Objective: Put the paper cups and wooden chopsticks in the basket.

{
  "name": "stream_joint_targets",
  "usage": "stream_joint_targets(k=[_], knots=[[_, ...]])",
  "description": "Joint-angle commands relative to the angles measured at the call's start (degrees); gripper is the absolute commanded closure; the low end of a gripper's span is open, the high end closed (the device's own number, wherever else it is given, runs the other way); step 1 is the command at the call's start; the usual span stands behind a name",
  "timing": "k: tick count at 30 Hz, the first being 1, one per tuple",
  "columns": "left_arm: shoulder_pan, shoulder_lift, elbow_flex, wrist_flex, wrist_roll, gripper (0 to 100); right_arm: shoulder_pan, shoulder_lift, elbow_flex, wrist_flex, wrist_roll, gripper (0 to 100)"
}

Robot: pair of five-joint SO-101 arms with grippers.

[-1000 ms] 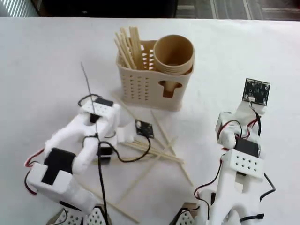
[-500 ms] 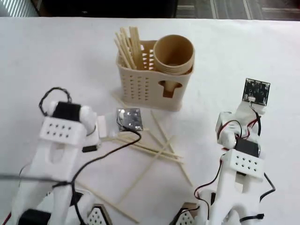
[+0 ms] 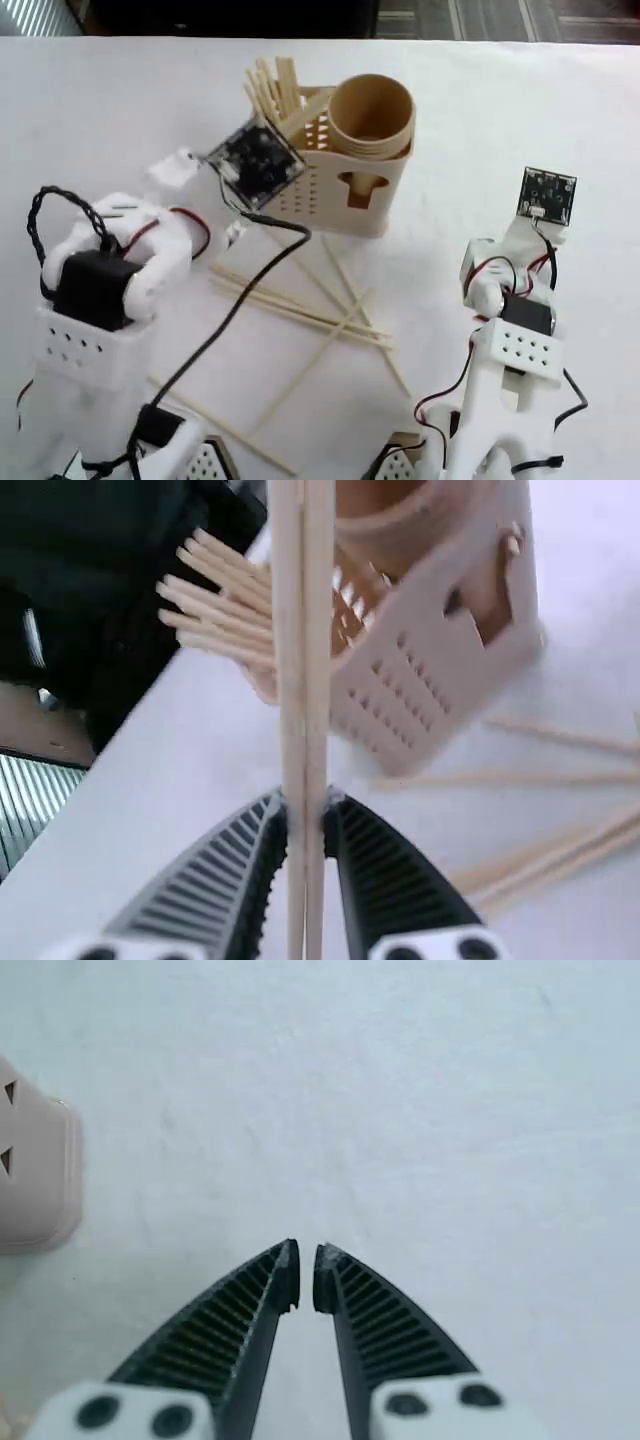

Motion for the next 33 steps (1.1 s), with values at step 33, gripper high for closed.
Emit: stream_joint_targets(k=[33], knots=[[1.5, 25.4, -9.5, -34.0, 32.5, 80, 0.2, -1.5, -1.6, -0.7, 0.0, 95.7]])
